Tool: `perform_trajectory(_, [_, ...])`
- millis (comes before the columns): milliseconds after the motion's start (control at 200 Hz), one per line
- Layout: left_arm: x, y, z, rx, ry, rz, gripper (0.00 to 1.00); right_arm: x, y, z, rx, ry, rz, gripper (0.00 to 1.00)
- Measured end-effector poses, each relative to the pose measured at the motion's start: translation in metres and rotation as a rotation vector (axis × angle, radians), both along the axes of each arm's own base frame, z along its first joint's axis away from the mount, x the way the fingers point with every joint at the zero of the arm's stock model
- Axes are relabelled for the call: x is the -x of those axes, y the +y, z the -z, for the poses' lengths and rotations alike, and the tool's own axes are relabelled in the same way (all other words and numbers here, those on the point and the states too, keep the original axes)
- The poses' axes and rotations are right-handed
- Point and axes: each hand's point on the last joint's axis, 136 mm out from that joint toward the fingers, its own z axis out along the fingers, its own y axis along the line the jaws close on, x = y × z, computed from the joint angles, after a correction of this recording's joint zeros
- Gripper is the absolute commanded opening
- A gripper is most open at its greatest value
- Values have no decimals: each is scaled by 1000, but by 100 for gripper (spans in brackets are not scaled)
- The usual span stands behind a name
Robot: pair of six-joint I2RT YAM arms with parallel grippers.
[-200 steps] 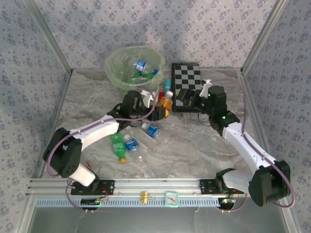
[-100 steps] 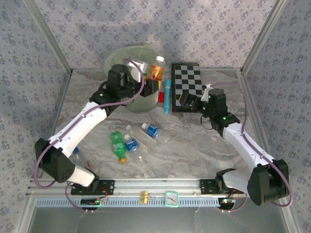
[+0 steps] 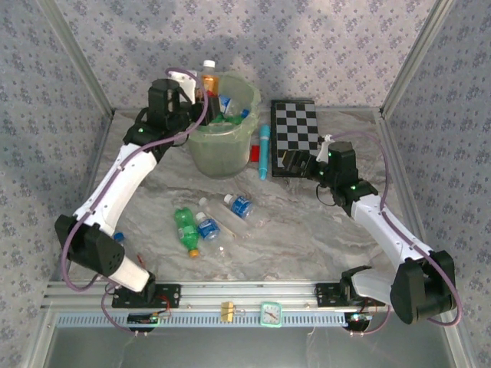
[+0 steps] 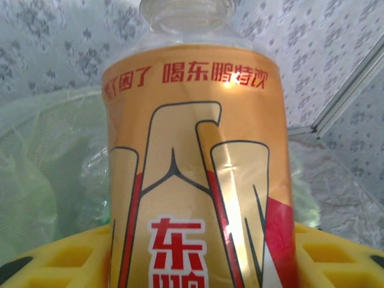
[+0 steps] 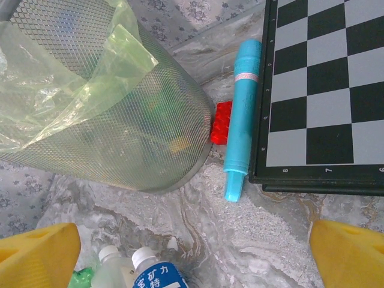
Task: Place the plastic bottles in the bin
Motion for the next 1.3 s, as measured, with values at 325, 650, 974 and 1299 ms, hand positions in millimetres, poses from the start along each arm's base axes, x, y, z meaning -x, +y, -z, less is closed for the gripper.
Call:
perform_trajectory(325, [-27,-24,58,-59,188,51,62,5,8,2,-5,11,-36,100])
perform_trajectory(650, [-26,-47,65,-83,239,103,97,13,23,5,33,-3,-96,100])
perform_trajectory(974, [10,-21,38,-23,125,44,100,21,59,30,158,11,-225,100])
perform_trajectory(1299, [60,45,31,80,-6,-160,100,24,116,42,263,49,-451,93])
